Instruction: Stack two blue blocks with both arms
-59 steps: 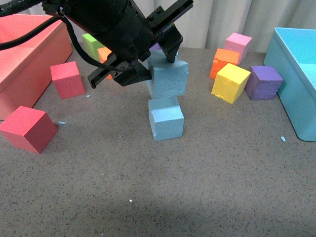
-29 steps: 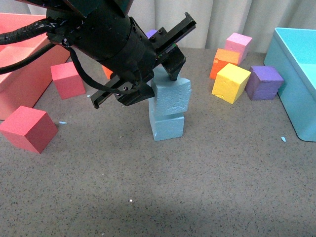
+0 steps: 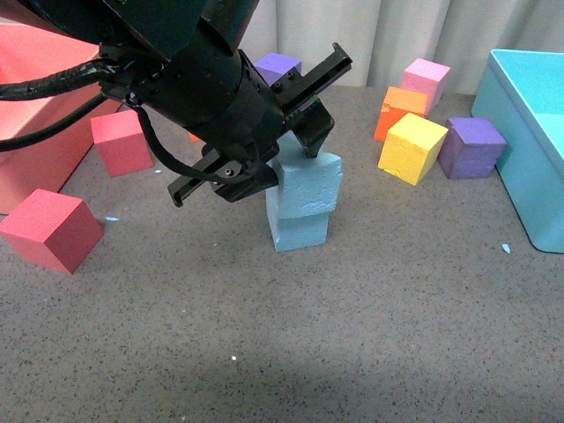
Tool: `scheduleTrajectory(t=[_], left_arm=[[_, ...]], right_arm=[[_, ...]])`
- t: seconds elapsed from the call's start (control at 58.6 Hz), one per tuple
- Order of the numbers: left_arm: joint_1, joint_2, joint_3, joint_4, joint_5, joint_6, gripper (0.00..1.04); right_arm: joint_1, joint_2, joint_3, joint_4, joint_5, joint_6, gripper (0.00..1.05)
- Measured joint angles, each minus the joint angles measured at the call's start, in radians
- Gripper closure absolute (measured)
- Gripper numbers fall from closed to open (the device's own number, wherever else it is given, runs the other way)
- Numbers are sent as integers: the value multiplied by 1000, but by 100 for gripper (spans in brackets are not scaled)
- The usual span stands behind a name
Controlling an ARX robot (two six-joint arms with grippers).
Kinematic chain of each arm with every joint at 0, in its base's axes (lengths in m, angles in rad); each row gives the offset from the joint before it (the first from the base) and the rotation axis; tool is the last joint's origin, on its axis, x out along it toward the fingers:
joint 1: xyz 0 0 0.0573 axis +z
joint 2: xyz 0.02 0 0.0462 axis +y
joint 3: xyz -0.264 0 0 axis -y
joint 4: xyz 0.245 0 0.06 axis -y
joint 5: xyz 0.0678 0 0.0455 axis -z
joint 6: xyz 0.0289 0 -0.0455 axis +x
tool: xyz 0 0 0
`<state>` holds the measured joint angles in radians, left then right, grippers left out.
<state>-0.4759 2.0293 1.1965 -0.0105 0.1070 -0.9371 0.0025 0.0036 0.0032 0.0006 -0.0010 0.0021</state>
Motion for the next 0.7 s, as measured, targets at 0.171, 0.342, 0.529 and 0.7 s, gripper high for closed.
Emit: scheduleTrajectory(t=[0.171, 0.342, 0.529, 0.7], left_arm=[[-2, 2, 4, -9, -9, 17, 61], [-2, -1, 4, 0, -1, 17, 30], [4, -38, -4, 2, 6, 17, 5], [21, -105, -28, -3, 8, 19, 7]], right_arm=[[0, 0, 0, 0, 0, 0, 9], [0, 0, 0, 0, 0, 0, 9], [0, 0, 0, 0, 0, 0, 9], [0, 0, 0, 0, 0, 0, 9]])
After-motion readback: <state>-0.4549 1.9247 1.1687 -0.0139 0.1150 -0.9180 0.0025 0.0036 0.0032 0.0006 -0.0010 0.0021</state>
